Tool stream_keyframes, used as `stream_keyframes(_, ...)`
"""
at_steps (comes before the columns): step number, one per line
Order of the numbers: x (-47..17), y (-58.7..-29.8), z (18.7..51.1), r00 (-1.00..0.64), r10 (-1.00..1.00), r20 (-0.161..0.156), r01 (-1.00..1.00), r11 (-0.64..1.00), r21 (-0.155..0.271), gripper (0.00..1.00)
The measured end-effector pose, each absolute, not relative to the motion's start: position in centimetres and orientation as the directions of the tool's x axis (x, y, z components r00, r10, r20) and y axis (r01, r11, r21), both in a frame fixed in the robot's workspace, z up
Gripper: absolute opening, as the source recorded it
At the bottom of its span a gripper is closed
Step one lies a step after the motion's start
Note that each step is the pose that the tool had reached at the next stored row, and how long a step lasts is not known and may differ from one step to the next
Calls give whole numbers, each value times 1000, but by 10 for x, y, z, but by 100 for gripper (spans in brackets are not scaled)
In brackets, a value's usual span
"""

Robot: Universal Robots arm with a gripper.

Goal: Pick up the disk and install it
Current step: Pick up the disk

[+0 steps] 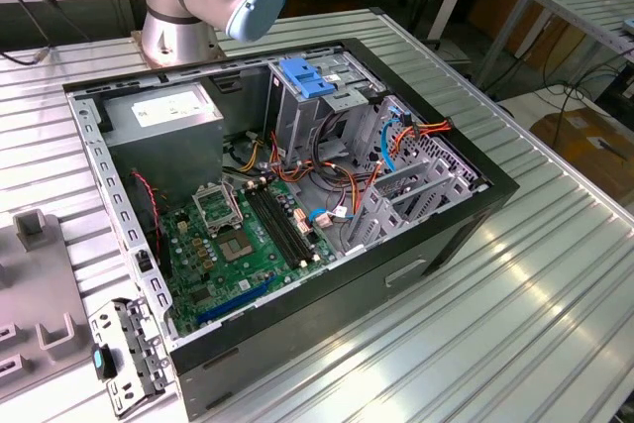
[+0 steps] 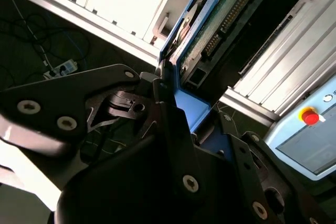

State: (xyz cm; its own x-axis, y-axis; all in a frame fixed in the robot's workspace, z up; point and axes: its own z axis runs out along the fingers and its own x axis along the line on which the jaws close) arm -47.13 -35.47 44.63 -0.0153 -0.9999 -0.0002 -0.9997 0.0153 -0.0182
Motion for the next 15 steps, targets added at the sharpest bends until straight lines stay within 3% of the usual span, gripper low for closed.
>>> stream_keyframes(15,-471,-355,466,-15,-1000,0,-1000,15,-18,37)
